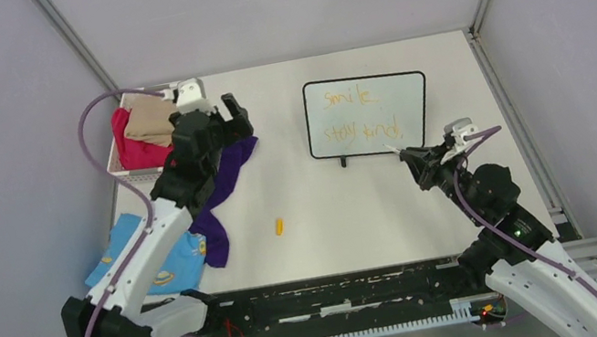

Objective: Write a sentence on the whiteboard
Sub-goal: Close the whiteboard marker at the center of the board.

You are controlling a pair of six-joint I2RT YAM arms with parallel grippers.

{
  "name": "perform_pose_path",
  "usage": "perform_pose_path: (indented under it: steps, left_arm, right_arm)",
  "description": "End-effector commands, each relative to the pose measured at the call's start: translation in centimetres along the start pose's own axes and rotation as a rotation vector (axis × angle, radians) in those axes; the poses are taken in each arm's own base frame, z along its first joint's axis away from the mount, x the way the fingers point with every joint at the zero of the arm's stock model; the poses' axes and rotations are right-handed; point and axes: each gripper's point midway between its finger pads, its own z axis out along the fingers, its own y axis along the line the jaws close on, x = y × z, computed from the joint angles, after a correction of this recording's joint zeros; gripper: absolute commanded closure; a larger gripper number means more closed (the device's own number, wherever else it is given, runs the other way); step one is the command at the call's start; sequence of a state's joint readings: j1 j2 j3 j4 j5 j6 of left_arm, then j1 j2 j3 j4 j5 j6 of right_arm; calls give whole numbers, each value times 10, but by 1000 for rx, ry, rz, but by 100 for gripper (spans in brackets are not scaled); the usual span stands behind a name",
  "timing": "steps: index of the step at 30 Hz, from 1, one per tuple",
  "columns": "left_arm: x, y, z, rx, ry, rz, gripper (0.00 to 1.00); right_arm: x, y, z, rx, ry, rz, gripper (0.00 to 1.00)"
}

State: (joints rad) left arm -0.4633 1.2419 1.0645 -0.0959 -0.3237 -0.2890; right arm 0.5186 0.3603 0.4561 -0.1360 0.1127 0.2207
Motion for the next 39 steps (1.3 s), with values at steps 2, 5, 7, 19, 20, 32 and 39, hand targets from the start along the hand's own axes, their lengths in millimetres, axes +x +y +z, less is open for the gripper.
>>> perform_pose_path:
  steps: [2,5,7,19,20,32,39]
  left_arm:
    - [33,19,-28,-56,53,-191,0]
    - [58,4,-43,49,170,-155,0]
    - [78,2,-53,71,240,-131,0]
    - [111,50,-81,-125,301,-63,0]
    - [110,48,-80,-112,295,-51,0]
    - [193,-35,-91,202,645,67,5]
    - [241,-35,-91,120,786,125,28]
  right_arm:
    - [-27,19,9,-76,-96,98,100]
    - [-26,18,15,-65,-96,114,100]
    - [-25,18,19,-57,-89,108,100]
    - [6,51,39,-17,29,-32,100]
    - [9,54,40,-36,37,-36,100]
    - [47,41,23,-38,109,-98,100]
    - [55,36,16,-34,128,-112,100]
